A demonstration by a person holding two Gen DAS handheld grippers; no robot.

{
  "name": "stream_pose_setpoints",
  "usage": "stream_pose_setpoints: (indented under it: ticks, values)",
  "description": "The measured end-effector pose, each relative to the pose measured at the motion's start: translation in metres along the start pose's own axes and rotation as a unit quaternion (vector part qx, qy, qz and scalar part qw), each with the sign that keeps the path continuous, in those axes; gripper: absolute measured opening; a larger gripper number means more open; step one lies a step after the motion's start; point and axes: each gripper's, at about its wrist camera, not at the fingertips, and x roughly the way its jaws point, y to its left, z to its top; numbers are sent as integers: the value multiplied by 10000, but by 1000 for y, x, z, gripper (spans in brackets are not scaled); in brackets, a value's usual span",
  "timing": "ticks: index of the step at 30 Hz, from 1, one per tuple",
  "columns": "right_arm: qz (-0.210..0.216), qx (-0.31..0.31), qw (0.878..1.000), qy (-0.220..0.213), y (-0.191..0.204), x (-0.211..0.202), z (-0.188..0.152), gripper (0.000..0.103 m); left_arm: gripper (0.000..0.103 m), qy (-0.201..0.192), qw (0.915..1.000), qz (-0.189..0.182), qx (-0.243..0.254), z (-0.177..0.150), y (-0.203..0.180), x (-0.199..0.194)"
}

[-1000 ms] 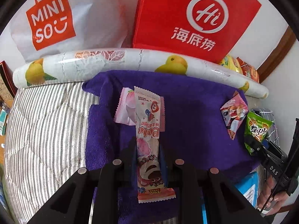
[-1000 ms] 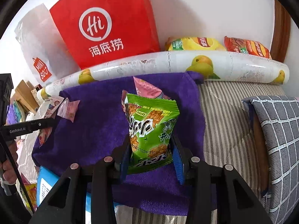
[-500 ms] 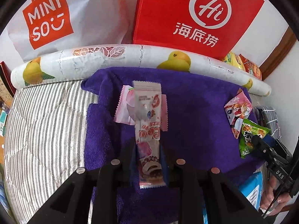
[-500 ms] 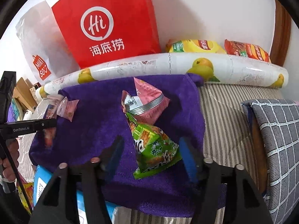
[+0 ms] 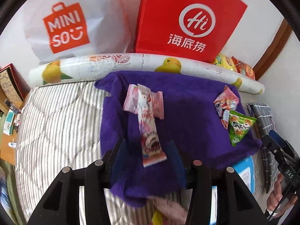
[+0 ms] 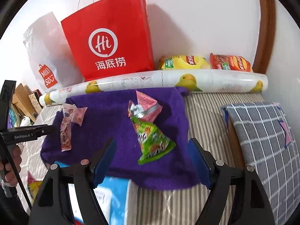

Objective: Organize snacks
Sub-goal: 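Open both tools to drop the green bag and stick snack onto the towel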

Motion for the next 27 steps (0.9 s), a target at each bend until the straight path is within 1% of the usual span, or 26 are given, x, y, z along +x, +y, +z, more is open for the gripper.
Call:
stream_pose_setpoints:
  ticks: [2,4,6,7,8,10,13,15,16,18,19,21,22,24,27]
  values:
    - [-54,23,10000,14,3,-9,-6,78,47,-111,9999,18,-47,-9,3,-14]
    - [-205,26,9998,-79,8,-22,-12,78,47,-237,9997,14,-63,-18,7,-27]
    - [-448,-40,9988,-211,15,-37,-19,82,47,-350,9994,-28,-49,-29,10,-40]
    - [-537,-93,9981,-287,18,-45,-24,89,47,-399,9992,-35,-47,-33,11,-45]
    - [-562,-141,9977,-361,20,-53,-28,90,47,-468,9989,-36,-42,-38,12,-51]
    - [-526,-188,9974,-452,23,-67,-36,90,47,-624,9980,-16,-29,-48,13,-64]
    - [-481,-246,9975,-457,27,-82,-48,90,47,-902,9959,54,-81,-62,15,-79]
    - [-530,-261,9972,-460,30,-90,-59,90,47,-1009,9947,-45,-191,-71,19,-86]
    - [-503,-212,9975,-455,29,-93,-65,90,47,-1026,9944,-79,-225,-75,21,-88]
    - [-383,-150,9985,-371,31,-96,-76,90,47,-1057,9942,47,-206,-83,22,-91]
    - [-428,-150,9985,-313,33,-96,-81,88,47,-1051,9943,98,-166,-87,21,-92]
    - [-754,-122,9966,-296,36,-98,-91,87,47,-979,9951,94,-133,-95,21,-93]
    - [-769,-148,9966,-270,39,-98,-95,87,47,-912,9957,89,-135,-98,21,-92]
    - [-524,-54,9986,-104,41,-95,-105,87,47,-800,9967,77,-130,-104,20,-90]
    - [-289,53,9996,11,44,-92,-115,80,47,-775,9969,109,-61,-113,18,-89]
